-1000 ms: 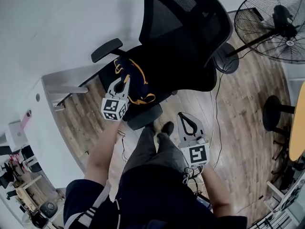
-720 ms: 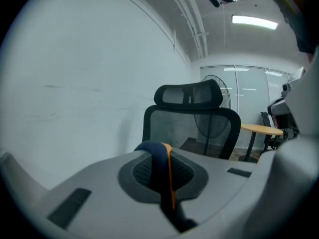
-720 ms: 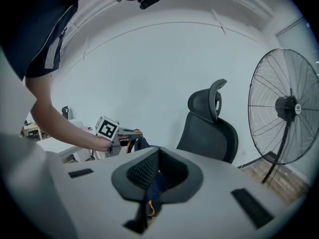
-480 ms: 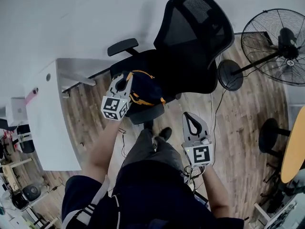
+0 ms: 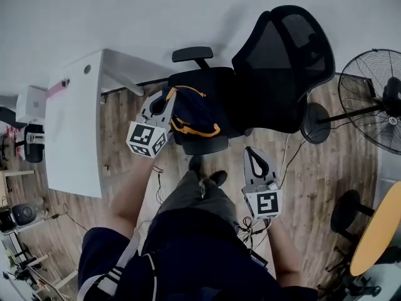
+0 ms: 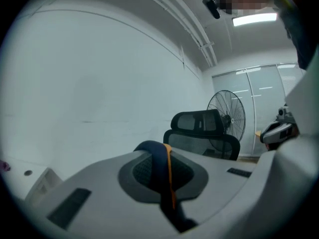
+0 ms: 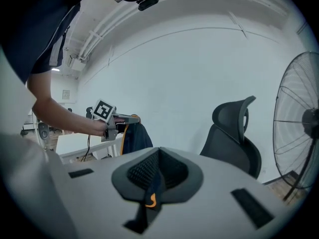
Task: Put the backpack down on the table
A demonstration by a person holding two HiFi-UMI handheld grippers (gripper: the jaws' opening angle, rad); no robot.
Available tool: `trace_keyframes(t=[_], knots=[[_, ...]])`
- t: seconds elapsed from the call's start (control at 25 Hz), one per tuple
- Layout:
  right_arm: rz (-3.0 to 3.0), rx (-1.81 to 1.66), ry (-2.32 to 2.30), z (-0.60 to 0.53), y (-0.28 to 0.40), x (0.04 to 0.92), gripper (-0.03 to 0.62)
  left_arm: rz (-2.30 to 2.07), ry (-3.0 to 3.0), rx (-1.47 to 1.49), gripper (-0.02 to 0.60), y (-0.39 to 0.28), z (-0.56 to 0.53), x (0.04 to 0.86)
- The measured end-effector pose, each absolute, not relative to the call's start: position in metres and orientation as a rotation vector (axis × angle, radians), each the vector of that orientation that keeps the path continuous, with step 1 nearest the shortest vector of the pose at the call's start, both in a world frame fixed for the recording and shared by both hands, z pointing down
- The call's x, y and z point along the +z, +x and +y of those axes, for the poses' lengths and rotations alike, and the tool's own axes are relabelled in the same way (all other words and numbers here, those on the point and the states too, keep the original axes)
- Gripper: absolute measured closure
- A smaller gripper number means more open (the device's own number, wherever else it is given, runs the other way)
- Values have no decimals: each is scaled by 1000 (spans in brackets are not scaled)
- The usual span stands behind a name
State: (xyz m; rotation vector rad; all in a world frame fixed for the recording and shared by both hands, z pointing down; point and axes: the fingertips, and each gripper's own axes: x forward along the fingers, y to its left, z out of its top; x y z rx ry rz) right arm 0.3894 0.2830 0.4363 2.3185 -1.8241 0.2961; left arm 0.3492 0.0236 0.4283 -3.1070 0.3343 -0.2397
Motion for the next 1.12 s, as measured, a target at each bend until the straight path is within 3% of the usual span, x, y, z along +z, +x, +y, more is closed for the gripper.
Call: trace_keyframes(t=[0.52, 1.12], knots=[[-1972, 268, 2168, 211, 292, 419, 593, 494, -3129, -72, 578, 205, -20, 345], [-2229, 127, 1877, 68, 109, 388, 594, 697, -3072, 14, 578, -4, -79, 277]])
